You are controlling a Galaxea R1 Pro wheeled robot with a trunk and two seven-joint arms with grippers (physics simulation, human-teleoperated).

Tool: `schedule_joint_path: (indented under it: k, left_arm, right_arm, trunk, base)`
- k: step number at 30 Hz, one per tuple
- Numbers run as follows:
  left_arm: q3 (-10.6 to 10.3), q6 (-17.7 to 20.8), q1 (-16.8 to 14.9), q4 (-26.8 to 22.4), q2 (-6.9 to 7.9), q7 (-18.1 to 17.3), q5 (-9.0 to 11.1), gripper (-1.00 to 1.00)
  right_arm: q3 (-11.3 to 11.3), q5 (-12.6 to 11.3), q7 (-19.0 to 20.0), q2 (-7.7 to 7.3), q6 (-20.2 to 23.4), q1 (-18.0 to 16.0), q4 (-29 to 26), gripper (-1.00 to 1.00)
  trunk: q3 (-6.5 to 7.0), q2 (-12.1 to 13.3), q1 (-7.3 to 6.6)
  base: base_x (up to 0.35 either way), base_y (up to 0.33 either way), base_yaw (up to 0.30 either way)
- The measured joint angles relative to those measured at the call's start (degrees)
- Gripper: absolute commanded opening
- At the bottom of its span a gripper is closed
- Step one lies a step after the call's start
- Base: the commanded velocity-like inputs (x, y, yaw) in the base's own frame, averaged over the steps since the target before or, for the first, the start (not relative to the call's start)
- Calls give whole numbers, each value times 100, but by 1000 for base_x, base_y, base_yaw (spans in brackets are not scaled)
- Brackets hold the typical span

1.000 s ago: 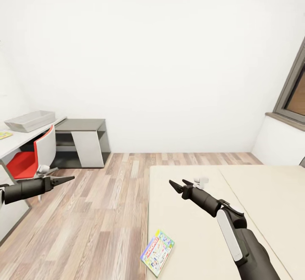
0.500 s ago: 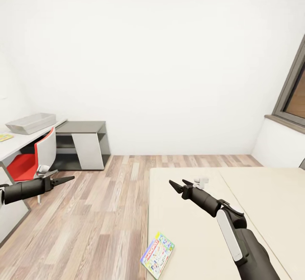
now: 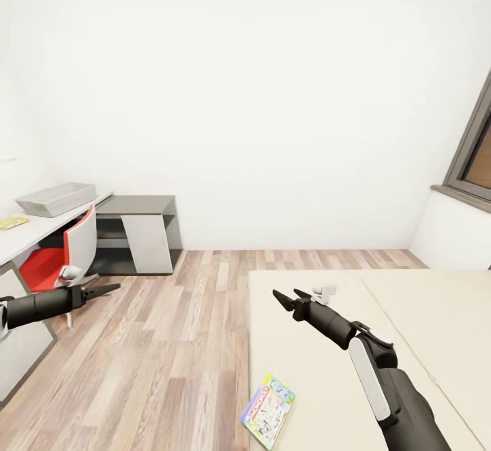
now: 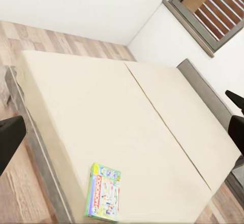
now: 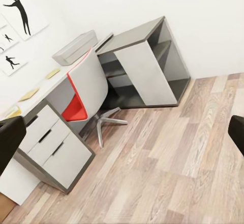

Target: Put all the toys in the child's room - the three board games (two on the bed and one on the table), the two jigsaw puzzles on the table, and the tennis ball on the table - inside the toy box on the table in the child's room.

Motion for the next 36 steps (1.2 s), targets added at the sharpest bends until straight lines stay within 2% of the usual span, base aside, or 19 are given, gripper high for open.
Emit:
schedule_joint_path:
  k: [36]
  left_arm:
    - [6,1,0,0,3,-1,0,100]
  right_arm:
    - [-7,-4,-2,7,23,0,11,100]
  trunk:
    - [0,0,0]
  base:
    - [0,289,0]
